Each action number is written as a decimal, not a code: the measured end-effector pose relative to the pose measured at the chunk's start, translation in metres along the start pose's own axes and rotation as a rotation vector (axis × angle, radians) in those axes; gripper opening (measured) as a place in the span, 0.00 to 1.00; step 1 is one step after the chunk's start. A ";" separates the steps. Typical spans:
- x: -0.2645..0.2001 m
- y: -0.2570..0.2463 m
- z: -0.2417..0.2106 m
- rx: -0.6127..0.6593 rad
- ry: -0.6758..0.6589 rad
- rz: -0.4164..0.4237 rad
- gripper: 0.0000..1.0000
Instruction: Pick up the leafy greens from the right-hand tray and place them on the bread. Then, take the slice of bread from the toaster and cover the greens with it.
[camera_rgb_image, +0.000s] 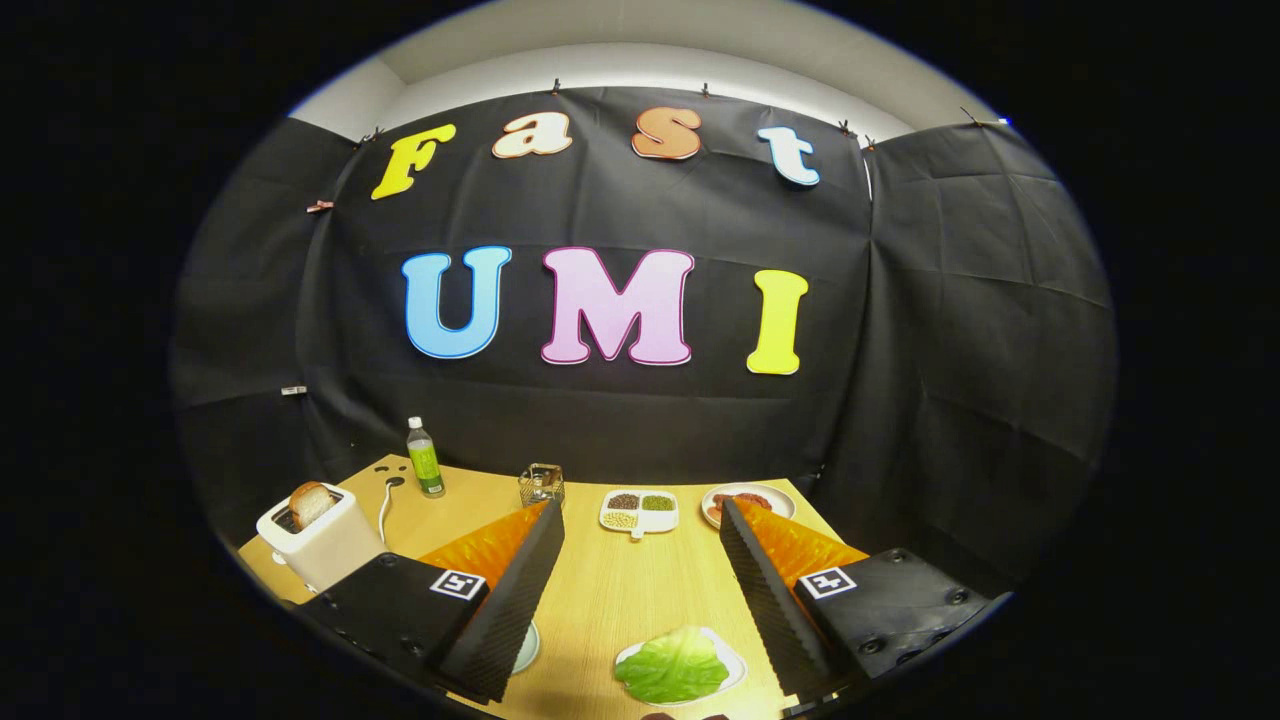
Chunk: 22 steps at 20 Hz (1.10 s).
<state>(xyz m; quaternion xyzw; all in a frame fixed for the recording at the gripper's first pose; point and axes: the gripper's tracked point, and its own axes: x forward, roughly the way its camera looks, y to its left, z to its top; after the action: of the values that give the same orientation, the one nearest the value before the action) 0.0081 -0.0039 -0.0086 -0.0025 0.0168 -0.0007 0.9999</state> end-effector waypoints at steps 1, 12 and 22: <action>0.001 -0.001 -0.002 0.002 0.005 -0.001 0.98; 0.013 -0.033 -0.050 0.007 0.141 -0.038 0.98; 0.028 -0.047 -0.156 0.037 0.403 0.033 0.98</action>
<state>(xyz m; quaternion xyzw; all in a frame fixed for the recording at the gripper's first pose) 0.0312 -0.0518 -0.1657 0.0163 0.2165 0.0147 0.9760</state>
